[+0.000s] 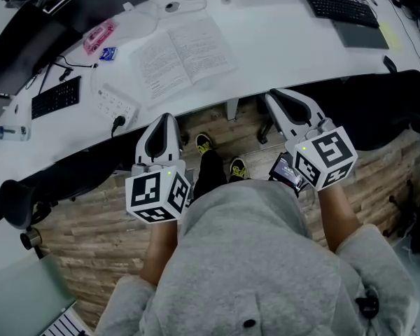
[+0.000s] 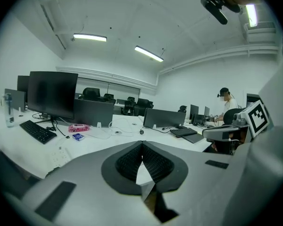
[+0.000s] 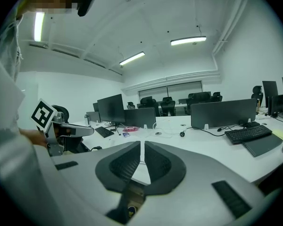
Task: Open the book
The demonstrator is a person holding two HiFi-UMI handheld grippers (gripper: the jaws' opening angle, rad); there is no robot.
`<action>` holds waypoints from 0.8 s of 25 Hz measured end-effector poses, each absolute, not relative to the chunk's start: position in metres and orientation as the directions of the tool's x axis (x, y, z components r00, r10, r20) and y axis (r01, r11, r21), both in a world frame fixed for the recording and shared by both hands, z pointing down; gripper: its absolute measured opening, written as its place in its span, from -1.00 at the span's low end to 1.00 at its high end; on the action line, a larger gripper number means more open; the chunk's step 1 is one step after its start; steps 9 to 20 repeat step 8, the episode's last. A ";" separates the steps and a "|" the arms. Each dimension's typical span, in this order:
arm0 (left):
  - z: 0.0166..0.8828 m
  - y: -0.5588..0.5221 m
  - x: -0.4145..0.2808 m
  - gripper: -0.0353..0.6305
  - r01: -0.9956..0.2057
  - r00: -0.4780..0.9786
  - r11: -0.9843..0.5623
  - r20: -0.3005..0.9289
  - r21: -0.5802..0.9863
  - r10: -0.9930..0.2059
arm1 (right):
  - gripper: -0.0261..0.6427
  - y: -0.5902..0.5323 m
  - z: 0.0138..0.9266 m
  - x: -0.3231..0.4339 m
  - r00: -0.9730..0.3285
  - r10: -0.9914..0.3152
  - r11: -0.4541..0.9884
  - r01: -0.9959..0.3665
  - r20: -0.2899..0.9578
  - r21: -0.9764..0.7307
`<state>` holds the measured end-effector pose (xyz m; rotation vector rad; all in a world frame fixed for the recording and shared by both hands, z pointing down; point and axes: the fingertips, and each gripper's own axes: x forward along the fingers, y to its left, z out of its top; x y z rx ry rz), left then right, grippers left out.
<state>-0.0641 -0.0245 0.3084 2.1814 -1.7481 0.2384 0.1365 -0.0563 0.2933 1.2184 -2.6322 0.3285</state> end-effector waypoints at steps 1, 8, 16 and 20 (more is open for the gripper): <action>0.308 -0.023 -0.064 -0.87 -0.971 0.227 -0.187 0.333 0.147 -0.915 | -0.79 -0.055 0.294 0.137 -0.634 -0.716 0.633 -0.766 0.292 -0.108; 0.304 -0.020 -0.061 -0.87 -0.974 0.223 -0.194 0.329 0.120 -0.918 | -0.79 -0.051 0.292 0.135 -0.645 -0.708 0.643 -0.757 0.288 -0.115; 0.304 -0.020 -0.061 -0.87 -0.974 0.223 -0.194 0.329 0.120 -0.918 | -0.79 -0.051 0.292 0.135 -0.645 -0.708 0.643 -0.757 0.288 -0.115; 0.304 -0.020 -0.061 -0.87 -0.974 0.223 -0.194 0.329 0.120 -0.918 | -0.79 -0.051 0.292 0.135 -0.645 -0.708 0.643 -0.757 0.288 -0.115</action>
